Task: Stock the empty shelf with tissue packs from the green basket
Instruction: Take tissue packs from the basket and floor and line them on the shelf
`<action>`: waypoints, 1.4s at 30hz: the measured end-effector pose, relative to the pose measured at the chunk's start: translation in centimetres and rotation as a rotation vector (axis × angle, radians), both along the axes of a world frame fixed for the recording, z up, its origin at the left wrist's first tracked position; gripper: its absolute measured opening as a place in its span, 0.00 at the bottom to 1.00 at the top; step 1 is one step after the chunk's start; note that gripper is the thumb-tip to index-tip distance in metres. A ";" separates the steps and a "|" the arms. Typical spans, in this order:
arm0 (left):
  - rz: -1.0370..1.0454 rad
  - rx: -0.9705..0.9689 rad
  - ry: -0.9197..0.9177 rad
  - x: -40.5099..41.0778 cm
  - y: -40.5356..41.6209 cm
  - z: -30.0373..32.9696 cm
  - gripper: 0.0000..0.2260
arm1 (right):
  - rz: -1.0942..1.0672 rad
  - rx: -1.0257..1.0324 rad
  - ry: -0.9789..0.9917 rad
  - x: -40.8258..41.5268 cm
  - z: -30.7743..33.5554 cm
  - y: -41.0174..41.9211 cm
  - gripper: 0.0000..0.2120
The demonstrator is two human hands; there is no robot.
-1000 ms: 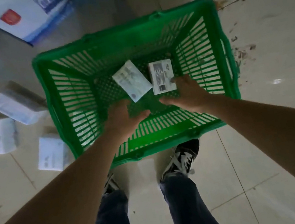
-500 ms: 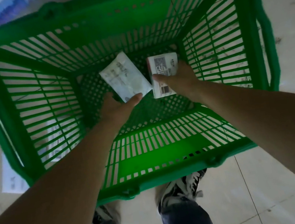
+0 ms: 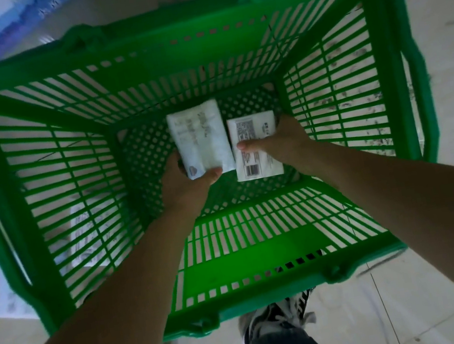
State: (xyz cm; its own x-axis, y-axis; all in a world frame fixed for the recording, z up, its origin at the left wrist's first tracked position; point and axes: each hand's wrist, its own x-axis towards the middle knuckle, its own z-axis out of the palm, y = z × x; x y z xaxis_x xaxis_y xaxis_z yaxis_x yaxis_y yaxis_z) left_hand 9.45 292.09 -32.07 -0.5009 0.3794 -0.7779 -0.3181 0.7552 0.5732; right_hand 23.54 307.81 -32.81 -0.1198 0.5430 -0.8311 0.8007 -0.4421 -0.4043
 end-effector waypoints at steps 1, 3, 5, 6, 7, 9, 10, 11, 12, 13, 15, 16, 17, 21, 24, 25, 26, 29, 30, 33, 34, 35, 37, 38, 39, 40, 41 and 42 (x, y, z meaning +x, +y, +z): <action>-0.031 -0.001 -0.010 -0.3 0.0 0.2 0.32 | -0.006 -0.005 0.015 0.0 0.0 -0.2 0.38; -0.075 -0.002 -0.014 -0.8 0.0 0.3 0.32 | -0.066 -0.015 0.049 -0.1 -0.1 -0.6 0.42; -0.108 -0.013 -0.005 -1.0 0.2 0.3 0.33 | -0.103 -0.017 0.057 -0.1 -0.1 -0.6 0.43; -0.112 -0.021 -0.003 -1.0 0.2 0.4 0.34 | -0.108 -0.020 0.060 -0.2 -0.2 -0.6 0.43; -0.104 -0.026 -0.004 -1.0 0.2 0.4 0.34 | -0.110 -0.024 0.064 -0.1 -0.2 -0.5 0.43; -0.064 -0.033 -0.012 -0.9 0.2 0.3 0.36 | -0.114 -0.038 0.073 0.1 -0.1 -0.5 0.42; -0.046 -0.042 -0.030 -0.9 0.1 0.4 0.37 | -0.120 -0.052 0.079 0.1 0.0 -0.5 0.41; -0.029 -0.054 -0.062 -1.0 0.0 0.4 0.38 | -0.131 -0.067 0.092 0.1 0.1 -0.6 0.41; -0.021 -0.067 -0.105 -1.1 -0.1 0.4 0.38 | -0.154 -0.080 0.111 0.2 0.3 -0.7 0.40; -0.020 -0.082 -0.154 -1.2 -0.3 0.5 0.38 | -0.185 -0.095 0.134 0.3 0.5 -0.8 0.39; -0.017 -0.113 -0.241 -1.7 -0.8 0.9 0.35 | -0.243 -0.135 0.189 0.3 1.1 -0.9 0.36; -0.008 -0.120 -0.267 -1.9 -1.1 1.2 0.34 | -0.255 -0.158 0.220 0.3 1.4 -0.8 0.34; 0.003 -0.118 -0.287 -2.2 -1.5 1.6 0.34 | -0.254 -0.180 0.247 0.3 1.8 -0.8 0.32; 0.051 -0.084 -0.383 -2.9 -2.1 3.7 0.35 | -0.211 -0.218 0.308 -0.2 3.7 -0.5 0.22; 0.076 -0.050 -0.411 -3.4 -1.6 5.8 0.37 | -0.186 -0.229 0.352 -1.0 5.8 -0.1 0.19; 0.076 -0.022 -0.419 -3.7 -1.4 6.6 0.39 | -0.176 -0.225 0.364 -1.2 6.6 0.1 0.19; 0.072 0.004 -0.424 -4.0 -1.2 7.4 0.41 | -0.168 -0.216 0.373 -1.4 7.5 0.3 0.19; 0.073 0.072 -0.439 -5.0 -0.4 9.9 0.42 | -0.165 -0.174 0.401 -2.0 10.2 1.0 0.20; 0.072 0.087 -0.441 -5.3 0.0 10.9 0.41 | -0.172 -0.162 0.408 -2.2 11.2 1.2 0.21; 0.037 0.125 -0.428 -6.0 1.3 14.1 0.36 | -0.188 -0.140 0.442 -2.7 14.6 2.2 0.19; 0.028 0.136 -0.422 -6.2 1.8 15.4 0.34 | -0.189 -0.136 0.458 -2.8 15.8 2.5 0.18; 0.019 0.151 -0.420 -6.2 2.2 16.6 0.33 | -0.187 -0.133 0.471 -2.8 17.1 2.9 0.17; 0.010 0.167 -0.415 -6.3 2.9 19.2 0.34 | -0.183 -0.137 0.491 -2.8 20.0 3.7 0.20; 0.009 0.167 -0.408 -6.3 3.1 20.6 0.34 | -0.183 -0.150 0.500 -2.8 21.6 4.0 0.21; 0.005 0.170 -0.401 -6.3 3.4 22.1 0.34 | -0.182 -0.172 0.509 -2.7 23.2 4.3 0.23; -0.005 0.175 -0.398 -6.3 3.6 23.7 0.33 | -0.183 -0.194 0.516 -2.5 24.9 4.6 0.23; -0.015 0.179 -0.400 -6.2 3.7 25.6 0.33 | -0.189 -0.211 0.521 -2.3 26.7 4.8 0.23; -0.024 0.183 -0.404 -6.1 4.0 27.5 0.33 | -0.199 -0.223 0.525 -1.9 28.5 5.0 0.23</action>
State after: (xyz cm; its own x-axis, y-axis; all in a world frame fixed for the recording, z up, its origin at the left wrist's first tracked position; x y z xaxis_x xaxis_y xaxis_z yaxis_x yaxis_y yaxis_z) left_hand 3.32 296.05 -4.52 -0.1598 0.5371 -0.8283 -0.5274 0.6628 0.5316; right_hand 21.61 312.82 -4.30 -0.4587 0.4163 -0.7850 0.4127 -0.6826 -0.6031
